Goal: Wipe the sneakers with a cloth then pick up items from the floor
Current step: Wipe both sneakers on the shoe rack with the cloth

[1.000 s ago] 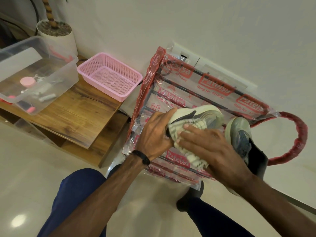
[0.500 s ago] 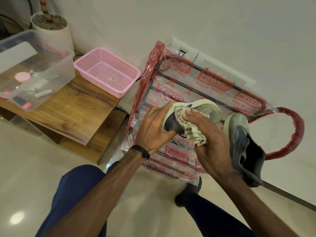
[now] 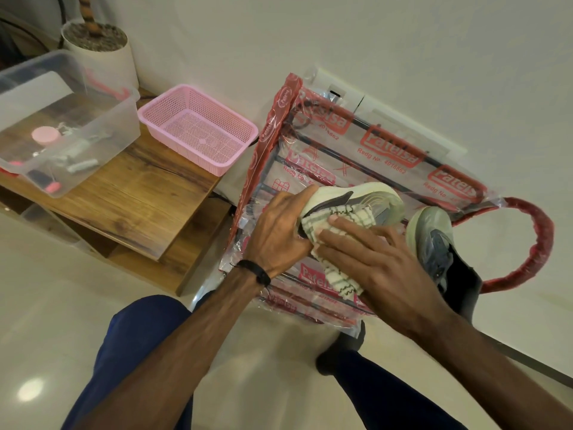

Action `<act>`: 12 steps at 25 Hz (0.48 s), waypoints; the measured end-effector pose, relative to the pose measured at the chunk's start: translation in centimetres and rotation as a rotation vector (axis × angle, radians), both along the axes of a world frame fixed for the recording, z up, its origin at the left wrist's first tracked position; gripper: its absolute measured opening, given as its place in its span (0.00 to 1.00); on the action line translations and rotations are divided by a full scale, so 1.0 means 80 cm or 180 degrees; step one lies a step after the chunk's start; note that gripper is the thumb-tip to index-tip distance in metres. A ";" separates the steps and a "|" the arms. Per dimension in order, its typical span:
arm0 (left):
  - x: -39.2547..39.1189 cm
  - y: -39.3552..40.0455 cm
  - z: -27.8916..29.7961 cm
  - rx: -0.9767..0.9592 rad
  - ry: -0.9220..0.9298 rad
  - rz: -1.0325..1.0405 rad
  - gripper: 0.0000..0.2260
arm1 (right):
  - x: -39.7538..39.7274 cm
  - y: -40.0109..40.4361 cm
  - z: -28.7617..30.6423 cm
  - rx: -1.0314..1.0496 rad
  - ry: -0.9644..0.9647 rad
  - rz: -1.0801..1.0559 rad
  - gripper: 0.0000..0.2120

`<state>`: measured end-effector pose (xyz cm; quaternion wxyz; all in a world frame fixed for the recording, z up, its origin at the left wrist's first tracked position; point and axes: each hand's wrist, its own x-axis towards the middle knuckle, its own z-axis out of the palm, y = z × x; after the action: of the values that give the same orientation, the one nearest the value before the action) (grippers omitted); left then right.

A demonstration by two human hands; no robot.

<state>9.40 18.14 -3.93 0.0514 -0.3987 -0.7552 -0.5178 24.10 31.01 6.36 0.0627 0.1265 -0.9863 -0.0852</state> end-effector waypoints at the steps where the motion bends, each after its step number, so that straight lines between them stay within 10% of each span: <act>1: 0.002 0.001 0.001 -0.0003 0.0008 0.0001 0.32 | 0.003 0.003 0.003 0.0017 -0.0034 0.0022 0.28; 7: 0.003 -0.001 -0.003 -0.0068 -0.0033 0.0066 0.37 | -0.019 0.020 -0.023 -0.1960 0.0883 -0.1370 0.22; 12: -0.005 -0.006 -0.011 -0.0298 -0.0001 0.0046 0.38 | -0.031 0.045 -0.046 -0.2167 0.1145 -0.2165 0.32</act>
<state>8.96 17.62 -4.83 0.0363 -0.3951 -0.7815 -0.4815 21.62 34.61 2.67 0.2378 -0.2458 -0.9171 0.2049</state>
